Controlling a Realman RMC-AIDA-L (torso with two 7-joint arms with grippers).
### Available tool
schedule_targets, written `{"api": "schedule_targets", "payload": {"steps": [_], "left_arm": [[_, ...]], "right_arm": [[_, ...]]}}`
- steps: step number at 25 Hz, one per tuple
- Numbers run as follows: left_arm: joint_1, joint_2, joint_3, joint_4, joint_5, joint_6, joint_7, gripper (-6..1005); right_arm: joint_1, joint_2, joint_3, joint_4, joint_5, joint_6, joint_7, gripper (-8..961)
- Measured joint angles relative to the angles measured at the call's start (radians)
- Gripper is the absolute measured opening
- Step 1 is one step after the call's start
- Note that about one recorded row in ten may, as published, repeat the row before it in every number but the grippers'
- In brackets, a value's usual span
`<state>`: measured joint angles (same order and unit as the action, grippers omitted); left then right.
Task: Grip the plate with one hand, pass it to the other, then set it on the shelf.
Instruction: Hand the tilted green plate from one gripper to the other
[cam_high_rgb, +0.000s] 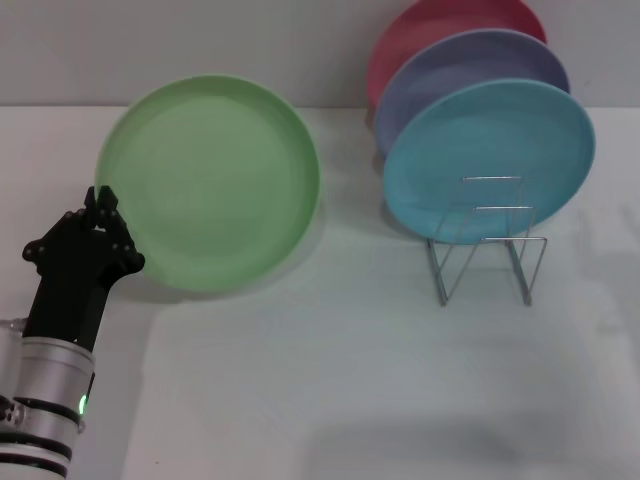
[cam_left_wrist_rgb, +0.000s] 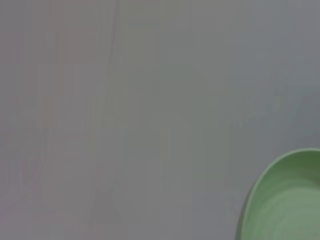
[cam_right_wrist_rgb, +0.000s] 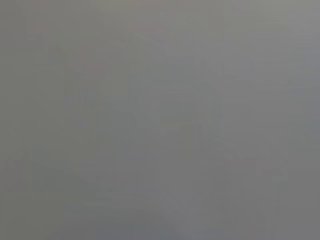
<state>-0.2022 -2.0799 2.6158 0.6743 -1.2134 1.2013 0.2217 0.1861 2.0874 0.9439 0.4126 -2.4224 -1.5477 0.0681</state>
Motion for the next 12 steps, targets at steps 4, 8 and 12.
{"api": "schedule_targets", "payload": {"steps": [4, 8, 12], "left_arm": [[0.008, 0.000, 0.029, 0.010, -0.060, 0.012, 0.007, 41], [0.009, 0.000, 0.086, 0.014, -0.127, 0.069, 0.012, 41], [0.012, 0.000, 0.138, 0.015, -0.160, 0.126, 0.023, 41]], "right_arm": [[-0.029, -0.001, -0.104, 0.072, 0.001, 0.047, -0.041, 555], [-0.014, -0.004, -0.193, 0.097, 0.001, 0.096, -0.044, 554], [0.015, -0.006, -0.256, 0.108, -0.002, 0.141, -0.040, 554]]}}
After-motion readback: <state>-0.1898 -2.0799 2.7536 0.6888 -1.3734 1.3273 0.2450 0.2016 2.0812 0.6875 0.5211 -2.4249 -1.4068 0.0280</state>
